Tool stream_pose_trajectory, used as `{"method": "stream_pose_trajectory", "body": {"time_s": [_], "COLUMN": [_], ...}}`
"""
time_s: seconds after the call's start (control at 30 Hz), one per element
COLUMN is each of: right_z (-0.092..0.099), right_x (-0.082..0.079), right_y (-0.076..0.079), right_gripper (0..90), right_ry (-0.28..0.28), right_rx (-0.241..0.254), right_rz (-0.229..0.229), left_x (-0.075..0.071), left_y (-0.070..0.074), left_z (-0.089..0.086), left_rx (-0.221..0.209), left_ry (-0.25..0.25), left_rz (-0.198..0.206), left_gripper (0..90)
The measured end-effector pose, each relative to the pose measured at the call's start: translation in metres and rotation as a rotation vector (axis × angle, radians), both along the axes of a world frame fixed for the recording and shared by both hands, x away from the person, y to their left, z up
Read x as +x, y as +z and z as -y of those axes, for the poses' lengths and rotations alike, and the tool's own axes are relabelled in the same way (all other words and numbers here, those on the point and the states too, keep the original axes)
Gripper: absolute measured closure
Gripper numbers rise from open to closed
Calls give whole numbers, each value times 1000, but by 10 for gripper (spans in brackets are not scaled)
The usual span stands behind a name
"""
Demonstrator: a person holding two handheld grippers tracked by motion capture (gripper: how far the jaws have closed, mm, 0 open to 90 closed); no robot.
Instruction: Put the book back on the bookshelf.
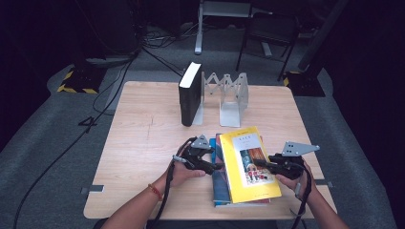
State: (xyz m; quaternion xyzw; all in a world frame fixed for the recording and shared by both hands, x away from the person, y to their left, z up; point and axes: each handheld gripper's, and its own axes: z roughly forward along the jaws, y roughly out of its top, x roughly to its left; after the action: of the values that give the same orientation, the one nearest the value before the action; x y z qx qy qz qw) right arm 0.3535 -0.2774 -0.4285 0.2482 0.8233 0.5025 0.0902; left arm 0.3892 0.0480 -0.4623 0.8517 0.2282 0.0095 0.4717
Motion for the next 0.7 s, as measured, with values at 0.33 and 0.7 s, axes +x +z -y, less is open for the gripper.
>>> {"method": "stream_pose_trajectory", "body": {"time_s": [0.33, 0.7], "right_z": [-1, -9], "right_x": [-7, -17], "right_y": [6, 25], "right_gripper": [812, 817], "right_ry": [12, 27], "right_rx": [6, 32], "right_rz": [66, 199], "left_x": [1, 2], "left_y": [13, 33], "left_z": [10, 18], "left_rx": [-62, -136], "left_ry": [-33, 12], "left_rz": [0, 51], "left_gripper": [185, 232]}}
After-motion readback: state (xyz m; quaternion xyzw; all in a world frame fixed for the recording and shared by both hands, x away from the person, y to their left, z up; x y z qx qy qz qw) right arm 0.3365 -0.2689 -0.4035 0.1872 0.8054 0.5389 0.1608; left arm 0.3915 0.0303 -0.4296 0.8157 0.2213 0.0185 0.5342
